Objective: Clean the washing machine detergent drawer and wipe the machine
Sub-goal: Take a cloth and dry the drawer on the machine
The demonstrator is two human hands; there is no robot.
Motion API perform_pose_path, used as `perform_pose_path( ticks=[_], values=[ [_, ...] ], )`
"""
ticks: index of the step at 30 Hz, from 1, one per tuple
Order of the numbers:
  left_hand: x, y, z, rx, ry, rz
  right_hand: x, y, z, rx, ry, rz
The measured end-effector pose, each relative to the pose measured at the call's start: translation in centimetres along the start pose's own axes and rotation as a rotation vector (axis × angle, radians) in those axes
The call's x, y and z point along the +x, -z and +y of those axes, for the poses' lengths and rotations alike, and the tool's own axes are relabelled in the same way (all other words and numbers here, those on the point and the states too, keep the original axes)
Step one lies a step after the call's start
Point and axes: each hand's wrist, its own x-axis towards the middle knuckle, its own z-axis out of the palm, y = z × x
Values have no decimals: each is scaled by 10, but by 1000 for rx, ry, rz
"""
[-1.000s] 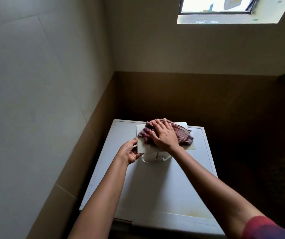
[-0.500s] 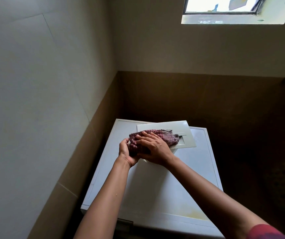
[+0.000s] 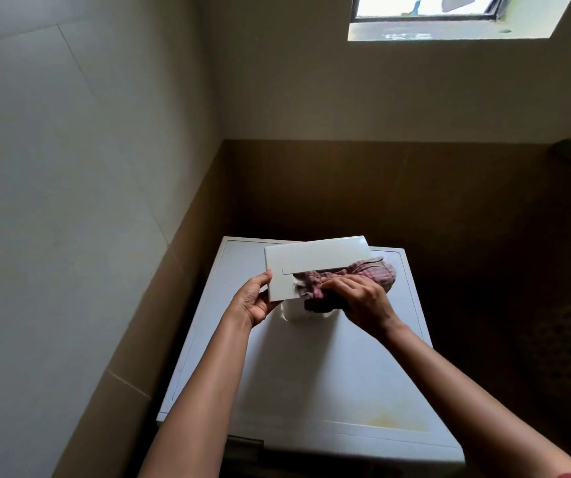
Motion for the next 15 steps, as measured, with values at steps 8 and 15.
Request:
perform_pose_path(
  ticks=[8, 15],
  values=[
    [0, -6, -3, 41, -5, 44, -3, -9, -11, -248, -193, 59],
    [2, -10, -4, 79, -53, 93, 22, -36, -55, -230, -335, 29]
  ],
)
